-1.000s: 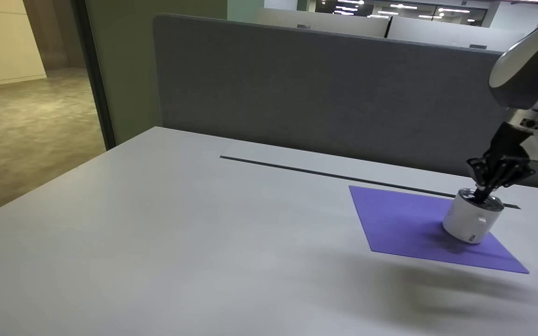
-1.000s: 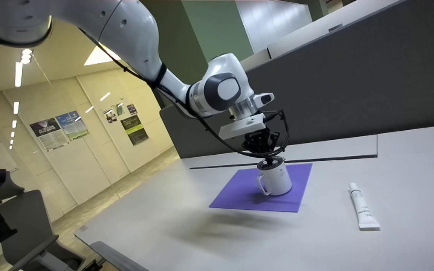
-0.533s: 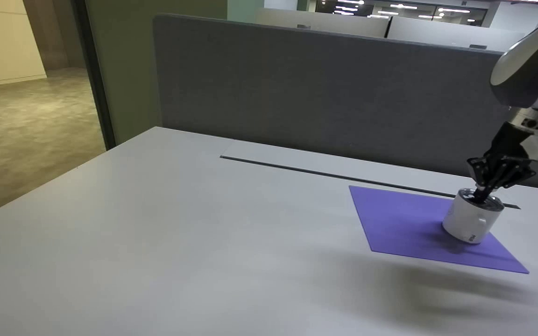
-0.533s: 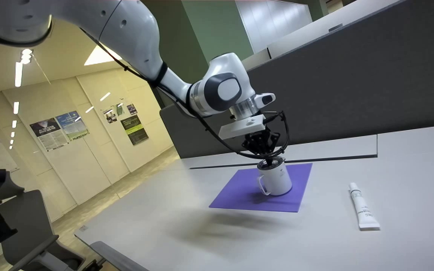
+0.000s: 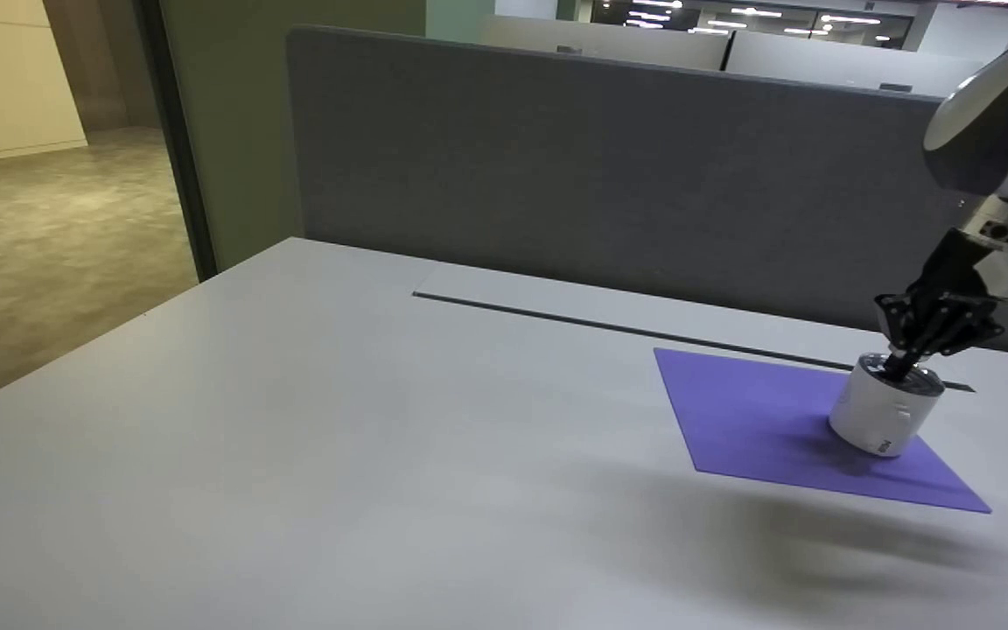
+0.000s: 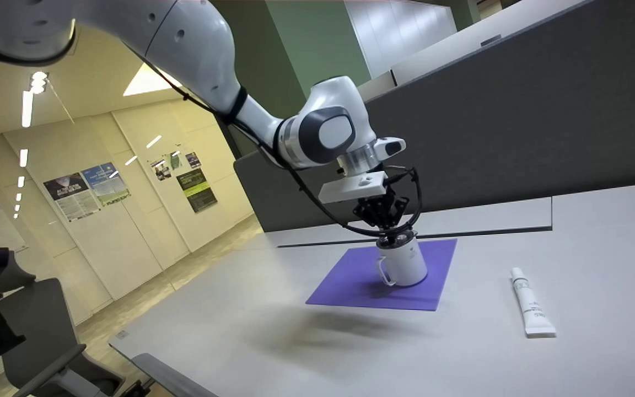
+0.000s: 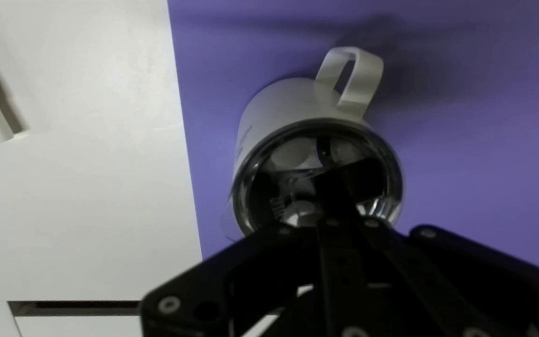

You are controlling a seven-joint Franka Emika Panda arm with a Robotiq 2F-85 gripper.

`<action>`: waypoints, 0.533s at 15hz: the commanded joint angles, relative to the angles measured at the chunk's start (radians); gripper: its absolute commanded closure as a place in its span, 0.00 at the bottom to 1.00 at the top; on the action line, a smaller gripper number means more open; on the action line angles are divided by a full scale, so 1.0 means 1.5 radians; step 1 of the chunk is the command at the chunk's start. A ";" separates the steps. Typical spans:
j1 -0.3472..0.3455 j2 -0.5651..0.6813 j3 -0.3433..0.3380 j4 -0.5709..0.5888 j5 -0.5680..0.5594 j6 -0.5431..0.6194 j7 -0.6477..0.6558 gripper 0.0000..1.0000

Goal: Open and close the cup lid

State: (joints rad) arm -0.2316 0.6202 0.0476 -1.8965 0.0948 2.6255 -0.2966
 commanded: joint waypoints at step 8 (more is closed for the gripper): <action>-0.023 0.016 0.012 0.030 0.040 -0.042 -0.007 1.00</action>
State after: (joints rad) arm -0.2515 0.6244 0.0582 -1.8797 0.1349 2.5828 -0.3008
